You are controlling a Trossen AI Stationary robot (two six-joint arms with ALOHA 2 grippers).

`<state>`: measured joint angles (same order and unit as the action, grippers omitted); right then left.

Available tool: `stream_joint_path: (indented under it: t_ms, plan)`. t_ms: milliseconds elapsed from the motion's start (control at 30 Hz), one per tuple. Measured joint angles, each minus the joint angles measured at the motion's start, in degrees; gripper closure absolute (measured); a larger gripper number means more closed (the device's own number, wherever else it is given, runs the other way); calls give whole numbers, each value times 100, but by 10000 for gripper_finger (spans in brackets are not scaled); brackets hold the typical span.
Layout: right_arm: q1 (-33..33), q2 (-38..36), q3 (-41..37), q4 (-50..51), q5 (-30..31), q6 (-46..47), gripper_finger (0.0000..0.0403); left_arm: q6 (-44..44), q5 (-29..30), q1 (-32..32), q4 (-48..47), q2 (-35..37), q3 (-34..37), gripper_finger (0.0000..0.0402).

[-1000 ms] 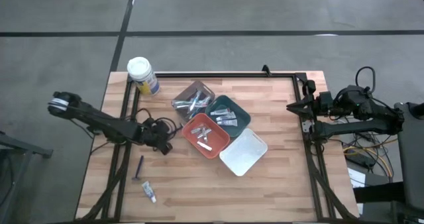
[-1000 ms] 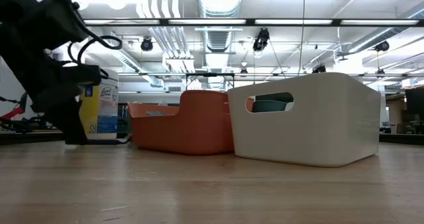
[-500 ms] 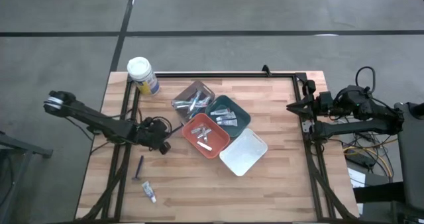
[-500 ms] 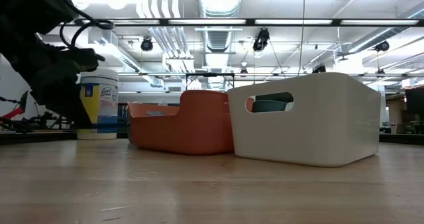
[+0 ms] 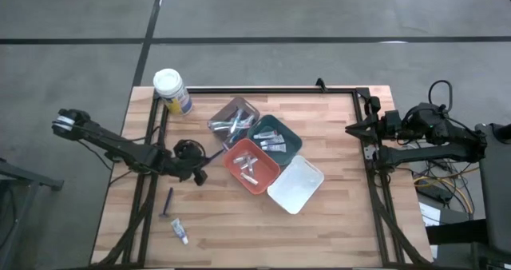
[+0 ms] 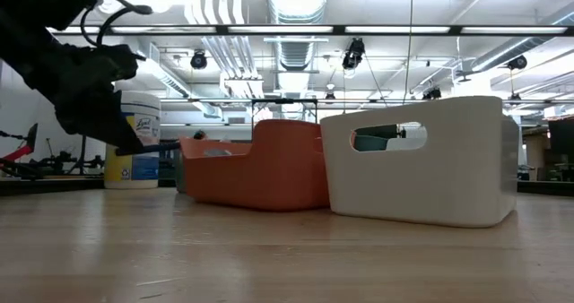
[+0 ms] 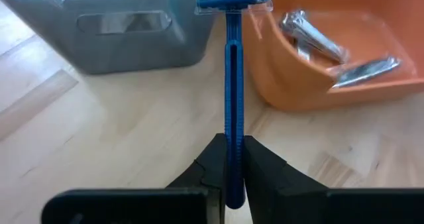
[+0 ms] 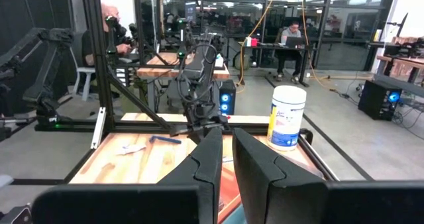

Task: Pick & Place Travel size toiletries
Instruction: Put the blue razor into the white bin

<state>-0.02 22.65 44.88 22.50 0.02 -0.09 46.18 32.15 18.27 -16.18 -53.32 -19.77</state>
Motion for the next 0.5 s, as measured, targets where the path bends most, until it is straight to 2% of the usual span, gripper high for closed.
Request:
stream_joint_path:
  t_ms: [300, 500]
  plan:
    - [1, 0, 0, 0, -1, 1, 369, -80, 396, 176, 788, -11, 0, 367]
    - [0, 0, 0, 0, 0, -3, 369, -1000, 664, 290, 2451, -256, -2, 367]
